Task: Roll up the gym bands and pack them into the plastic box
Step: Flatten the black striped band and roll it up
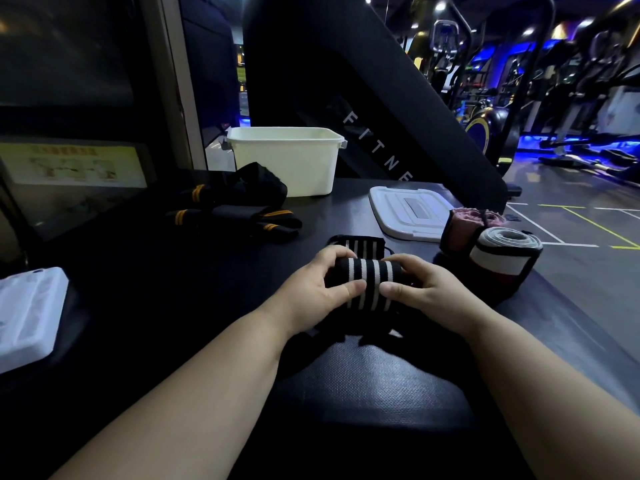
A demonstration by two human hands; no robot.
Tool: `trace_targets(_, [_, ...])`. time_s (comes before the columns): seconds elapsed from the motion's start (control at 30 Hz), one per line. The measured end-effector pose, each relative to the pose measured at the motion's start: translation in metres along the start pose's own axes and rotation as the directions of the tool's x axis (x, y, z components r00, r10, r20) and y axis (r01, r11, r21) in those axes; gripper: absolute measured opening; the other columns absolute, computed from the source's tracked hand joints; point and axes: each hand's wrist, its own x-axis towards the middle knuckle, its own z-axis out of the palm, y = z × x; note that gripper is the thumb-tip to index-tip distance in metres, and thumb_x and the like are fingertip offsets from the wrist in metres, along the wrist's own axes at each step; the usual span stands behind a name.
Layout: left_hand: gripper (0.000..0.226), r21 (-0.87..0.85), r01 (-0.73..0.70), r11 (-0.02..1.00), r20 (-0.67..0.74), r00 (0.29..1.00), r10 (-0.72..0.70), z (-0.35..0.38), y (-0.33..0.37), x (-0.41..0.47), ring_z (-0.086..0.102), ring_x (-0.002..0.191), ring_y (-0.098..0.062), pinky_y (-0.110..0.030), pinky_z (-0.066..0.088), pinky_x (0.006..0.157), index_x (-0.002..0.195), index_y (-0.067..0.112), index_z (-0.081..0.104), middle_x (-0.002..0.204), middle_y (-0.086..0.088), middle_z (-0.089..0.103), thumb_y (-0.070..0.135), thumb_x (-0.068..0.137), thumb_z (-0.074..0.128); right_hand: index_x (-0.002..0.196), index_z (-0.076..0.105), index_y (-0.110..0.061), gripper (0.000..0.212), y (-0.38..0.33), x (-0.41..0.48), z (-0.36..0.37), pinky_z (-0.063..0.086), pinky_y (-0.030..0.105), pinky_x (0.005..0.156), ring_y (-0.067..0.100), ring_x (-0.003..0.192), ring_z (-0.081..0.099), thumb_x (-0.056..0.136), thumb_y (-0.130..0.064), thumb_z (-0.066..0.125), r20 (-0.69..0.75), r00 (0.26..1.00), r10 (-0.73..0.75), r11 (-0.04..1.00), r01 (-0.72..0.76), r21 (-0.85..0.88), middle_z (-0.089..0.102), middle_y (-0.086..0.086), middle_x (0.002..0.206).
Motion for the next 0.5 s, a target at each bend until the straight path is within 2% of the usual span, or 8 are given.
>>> trace_targets(0.07, [0.033,-0.012,0.019,1.0,-0.006,1.0,-0.019,0.0,0.0013,0.0004,0.062,0.095,-0.008,-0.023,0.051,0.088,0.118,0.034,0.056,0.099,0.011,0.063,0.036,0.087,0.069,0.101,0.067,-0.036,0.041,0.0017,-0.0001,0.0022,0.055,0.037,0.086,0.015,0.088,0.069,0.067,-0.058,0.075,-0.021,1.0,0.005,1.0,-0.005,-0.003,0.073,-0.004,0.096])
trace_targets(0.17, [0.026,-0.022,0.047,0.999,-0.002,0.999,-0.047,0.0011,0.0035,0.0006,0.062,0.097,-0.007,-0.018,0.048,0.084,0.113,0.032,0.06,0.1,0.01,0.066,0.041,0.089,0.065,0.098,0.067,-0.037,0.047,0.0025,0.0008,0.0035,0.053,0.033,0.085,0.008,0.087,0.066,0.062,-0.068,0.069,-0.037,0.999,-0.007,0.998,0.004,-0.065,0.069,-0.008,0.097])
trace_targets(0.23, [0.019,-0.025,0.059,0.998,-0.012,0.998,-0.059,0.0021,0.0035,0.0013,0.062,0.095,-0.006,-0.013,0.047,0.079,0.107,0.033,0.06,0.1,0.01,0.066,0.043,0.09,0.063,0.105,0.065,-0.035,0.049,0.0016,0.0,0.0027,0.053,0.036,0.089,0.014,0.094,0.067,0.067,-0.065,0.071,-0.029,0.999,-0.013,0.998,0.011,-0.055,0.069,-0.004,0.101])
trace_targets(0.33, [0.018,0.031,0.053,0.998,-0.044,0.998,-0.051,0.0032,0.003,0.0031,0.055,0.092,0.005,0.003,0.037,0.07,0.106,0.035,0.06,0.105,0.012,0.061,0.044,0.09,0.061,0.109,0.058,-0.038,0.04,-0.002,-0.0018,0.0019,0.055,0.039,0.083,0.021,0.085,0.067,0.075,-0.053,0.073,0.004,1.0,-0.012,0.998,0.012,0.054,0.069,0.007,0.1])
trace_targets(0.43, [0.032,0.085,-0.016,0.996,-0.069,0.997,0.022,0.0031,0.0002,0.0033,0.044,0.1,0.011,0.009,0.026,0.078,0.123,0.028,0.057,0.126,0.014,0.047,0.036,0.092,0.061,0.104,0.056,-0.035,0.036,-0.0053,-0.0015,0.0041,0.055,0.035,0.077,0.015,0.079,0.066,0.073,-0.048,0.069,0.002,1.0,-0.011,0.997,0.011,0.079,0.068,0.011,0.097])
trace_targets(0.5, [0.036,0.047,-0.062,0.997,-0.06,0.996,0.065,0.0036,-0.0009,0.0024,0.047,0.105,0.01,0.004,0.031,0.086,0.128,0.03,0.053,0.128,0.011,0.05,0.031,0.093,0.062,0.104,0.056,-0.033,0.037,-0.0052,-0.0003,0.006,0.054,0.033,0.077,0.014,0.078,0.065,0.072,-0.048,0.066,-0.018,1.0,-0.013,0.999,0.013,0.052,0.068,0.012,0.096])
